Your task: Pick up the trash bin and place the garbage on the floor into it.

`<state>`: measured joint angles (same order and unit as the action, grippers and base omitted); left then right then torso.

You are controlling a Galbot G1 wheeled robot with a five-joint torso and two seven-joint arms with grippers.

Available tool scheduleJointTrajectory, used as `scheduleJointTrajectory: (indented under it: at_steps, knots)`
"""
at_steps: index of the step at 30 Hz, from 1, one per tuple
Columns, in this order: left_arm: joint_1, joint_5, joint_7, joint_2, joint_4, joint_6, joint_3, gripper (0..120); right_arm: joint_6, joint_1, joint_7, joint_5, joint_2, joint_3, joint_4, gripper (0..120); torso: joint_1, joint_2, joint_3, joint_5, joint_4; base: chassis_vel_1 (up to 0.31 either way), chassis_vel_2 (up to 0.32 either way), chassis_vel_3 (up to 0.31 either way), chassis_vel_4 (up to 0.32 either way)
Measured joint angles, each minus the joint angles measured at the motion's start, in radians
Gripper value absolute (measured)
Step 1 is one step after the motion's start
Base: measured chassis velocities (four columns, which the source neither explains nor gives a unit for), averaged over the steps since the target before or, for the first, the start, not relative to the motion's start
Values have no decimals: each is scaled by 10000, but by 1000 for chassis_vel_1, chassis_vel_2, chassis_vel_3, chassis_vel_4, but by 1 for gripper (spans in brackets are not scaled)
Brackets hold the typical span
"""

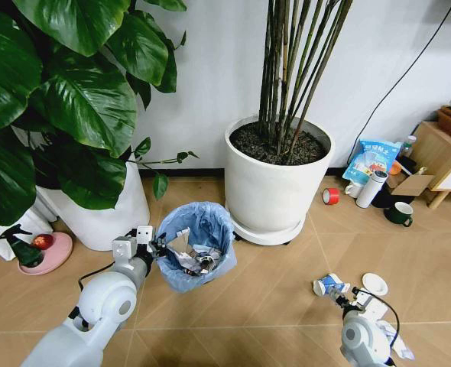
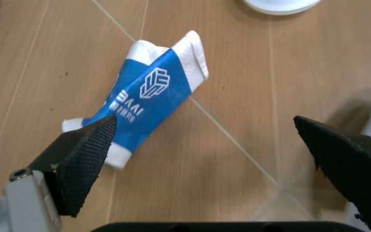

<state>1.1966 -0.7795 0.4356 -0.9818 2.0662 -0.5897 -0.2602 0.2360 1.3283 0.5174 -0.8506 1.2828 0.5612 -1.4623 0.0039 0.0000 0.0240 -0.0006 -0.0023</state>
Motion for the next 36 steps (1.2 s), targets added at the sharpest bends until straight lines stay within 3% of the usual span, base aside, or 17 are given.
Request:
scheduleJointTrajectory:
  at_steps: [11, 23, 27, 31, 32, 36]
  knots:
    - [-13, -13, 37, 60, -16, 6, 51, 0, -75, -1329, -566, 77, -101, -512, 1223, 100, 0, -1, 0, -1, 2, 0, 0, 0, 0]
    - [-82, -54, 35, 101, -51, 16, 16, 0, 494, -2400, -142, -805, -61, -876, 2435, 98, 0, -1, 0, -4, 0, 0, 0, 0, 0]
    - [-96, -55, 28, 78, -83, 23, 19, 0, 497, -2618, -117, -829, -39, -955, 2776, 82, 0, -1, 0, -3, 1, 0, 0, 0, 0]
    - [-115, -54, 26, 72, -92, 29, 28, 0, 494, -2680, -112, -838, -30, -987, 2891, 74, 0, -1, 0, -1, 0, 0, 0, 0, 0]
    - [-123, -55, 24, 77, -92, 30, 35, 0, 480, -2729, -111, -842, -23, -1005, 2997, 64, 0, -1, 0, -2, 0, 0, 0, 0, 0]
    - [-143, -61, 17, 109, -90, 31, 37, 0, 408, -2802, -111, -831, -18, -1042, 3134, 53, 0, -1, -2, -6, 0, 0, 0, 0, 0]
